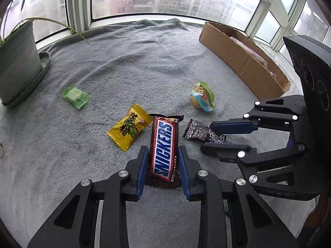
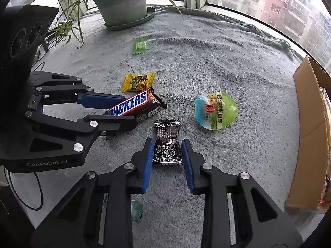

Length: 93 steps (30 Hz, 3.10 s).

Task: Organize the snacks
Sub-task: 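Carry the black packet and Snickers bar into the box and open both tools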

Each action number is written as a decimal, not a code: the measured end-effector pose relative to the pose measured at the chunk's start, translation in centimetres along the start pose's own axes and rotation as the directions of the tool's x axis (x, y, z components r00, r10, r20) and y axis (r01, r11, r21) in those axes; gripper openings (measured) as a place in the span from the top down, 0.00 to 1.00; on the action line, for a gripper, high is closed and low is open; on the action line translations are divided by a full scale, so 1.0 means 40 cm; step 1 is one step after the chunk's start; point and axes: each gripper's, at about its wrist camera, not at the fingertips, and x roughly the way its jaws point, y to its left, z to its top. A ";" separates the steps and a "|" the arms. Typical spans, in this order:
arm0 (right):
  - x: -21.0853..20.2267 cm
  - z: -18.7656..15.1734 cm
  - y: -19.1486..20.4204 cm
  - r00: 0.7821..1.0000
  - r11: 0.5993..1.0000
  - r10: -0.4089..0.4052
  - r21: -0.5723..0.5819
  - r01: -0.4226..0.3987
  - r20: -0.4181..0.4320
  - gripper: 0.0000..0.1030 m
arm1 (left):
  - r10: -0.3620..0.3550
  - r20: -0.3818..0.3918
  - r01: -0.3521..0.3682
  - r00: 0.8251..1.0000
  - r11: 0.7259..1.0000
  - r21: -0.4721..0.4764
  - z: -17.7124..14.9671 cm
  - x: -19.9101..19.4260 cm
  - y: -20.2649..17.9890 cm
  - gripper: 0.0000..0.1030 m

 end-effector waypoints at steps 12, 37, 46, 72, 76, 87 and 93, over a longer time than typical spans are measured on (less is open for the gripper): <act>-0.118 -0.075 -0.031 0.995 0.994 0.022 0.102 -0.031 0.093 0.72 | -0.050 0.036 0.052 0.998 0.998 -0.040 -0.022 -0.053 -0.031 0.74; -0.402 -0.168 -0.275 0.943 0.943 -0.222 0.302 0.142 0.248 0.72 | -0.210 0.149 0.212 0.966 0.977 -0.002 0.111 -0.120 -0.192 0.74; -0.426 -0.199 -0.386 0.920 0.901 -0.321 0.372 0.225 0.223 0.72 | -0.253 0.149 0.242 0.956 0.966 0.087 0.194 -0.079 -0.319 0.74; -0.368 -0.233 -0.598 0.916 0.830 -0.381 0.484 0.279 0.125 0.72 | -0.232 0.094 0.205 0.968 0.951 0.233 0.294 0.057 -0.535 0.74; -0.362 -0.233 -0.604 0.915 0.824 -0.386 0.488 0.287 0.114 0.72 | -0.226 0.086 0.201 0.970 0.951 0.233 0.296 0.068 -0.544 0.74; -0.375 -0.225 -0.599 0.900 0.812 -0.419 0.494 0.311 0.123 0.46 | -0.208 0.097 0.180 0.973 0.954 0.239 0.297 0.058 -0.561 0.58; -0.380 -0.218 -0.583 0.895 0.815 -0.429 0.479 0.326 0.119 0.45 | -0.202 0.105 0.172 0.974 0.954 0.246 0.293 0.046 -0.559 0.58</act>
